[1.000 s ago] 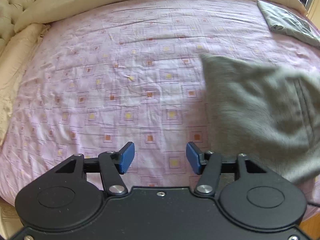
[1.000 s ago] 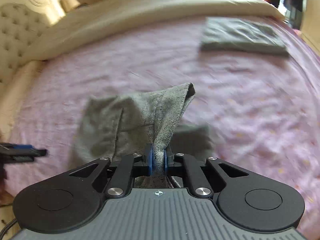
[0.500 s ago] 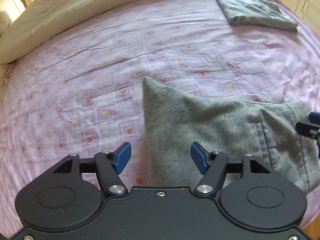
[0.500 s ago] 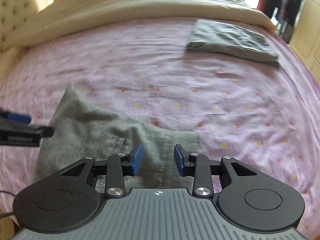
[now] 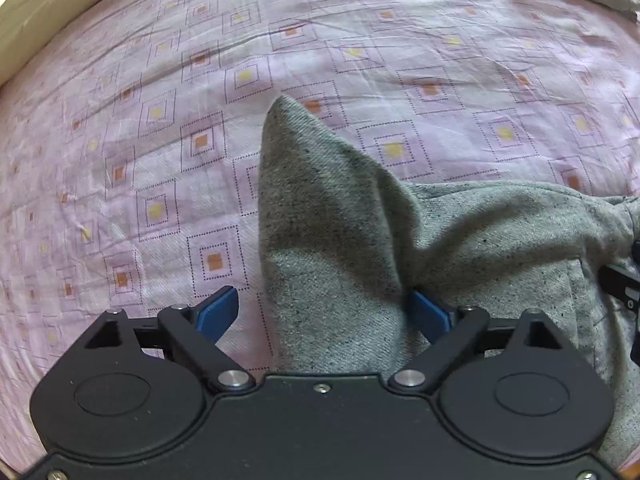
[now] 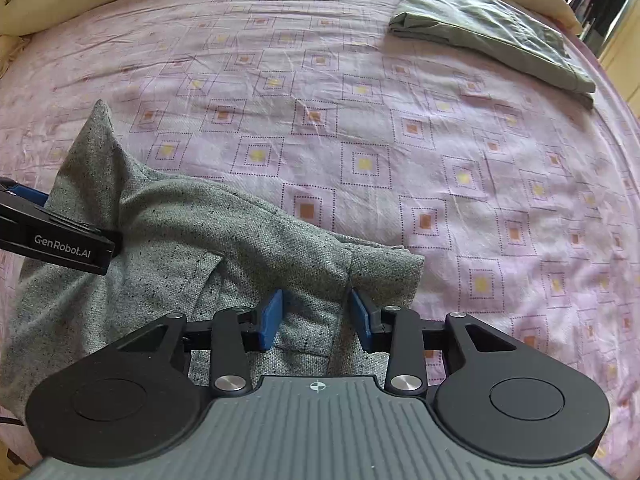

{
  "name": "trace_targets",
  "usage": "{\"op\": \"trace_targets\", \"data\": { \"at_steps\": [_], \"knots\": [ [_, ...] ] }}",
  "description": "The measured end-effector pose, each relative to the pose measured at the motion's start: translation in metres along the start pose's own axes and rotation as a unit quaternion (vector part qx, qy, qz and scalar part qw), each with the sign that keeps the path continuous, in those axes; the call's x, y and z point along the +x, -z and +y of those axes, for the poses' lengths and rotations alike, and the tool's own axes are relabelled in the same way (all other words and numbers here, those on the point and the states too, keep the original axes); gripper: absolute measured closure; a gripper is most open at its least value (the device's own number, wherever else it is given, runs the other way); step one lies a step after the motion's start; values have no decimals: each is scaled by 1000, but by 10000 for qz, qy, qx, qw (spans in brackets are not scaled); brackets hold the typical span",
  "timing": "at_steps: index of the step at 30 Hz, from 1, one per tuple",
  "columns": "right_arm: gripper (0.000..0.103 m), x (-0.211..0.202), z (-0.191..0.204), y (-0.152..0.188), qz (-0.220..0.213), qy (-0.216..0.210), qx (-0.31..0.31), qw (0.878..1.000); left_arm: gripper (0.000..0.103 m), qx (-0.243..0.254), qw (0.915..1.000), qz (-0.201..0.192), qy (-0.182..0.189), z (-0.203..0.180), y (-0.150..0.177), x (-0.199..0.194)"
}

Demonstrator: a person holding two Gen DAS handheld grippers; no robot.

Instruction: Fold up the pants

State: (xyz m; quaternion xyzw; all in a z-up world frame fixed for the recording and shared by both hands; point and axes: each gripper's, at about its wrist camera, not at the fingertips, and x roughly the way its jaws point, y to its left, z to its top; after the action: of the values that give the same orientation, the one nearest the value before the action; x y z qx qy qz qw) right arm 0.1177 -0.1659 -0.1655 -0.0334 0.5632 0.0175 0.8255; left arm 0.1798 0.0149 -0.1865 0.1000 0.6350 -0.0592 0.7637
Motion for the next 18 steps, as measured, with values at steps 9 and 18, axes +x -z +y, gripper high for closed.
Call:
{"op": "trace_targets", "data": {
  "at_steps": [9,18],
  "knots": [
    [65,-7,-1,1,-134,-53,12,9999,3,-265,9996,28,5,6,3,-1],
    [65,-46,-9,32,-300,-223,190,9991,13,-418,9988,-207,123,10,33,-39]
  ]
}}
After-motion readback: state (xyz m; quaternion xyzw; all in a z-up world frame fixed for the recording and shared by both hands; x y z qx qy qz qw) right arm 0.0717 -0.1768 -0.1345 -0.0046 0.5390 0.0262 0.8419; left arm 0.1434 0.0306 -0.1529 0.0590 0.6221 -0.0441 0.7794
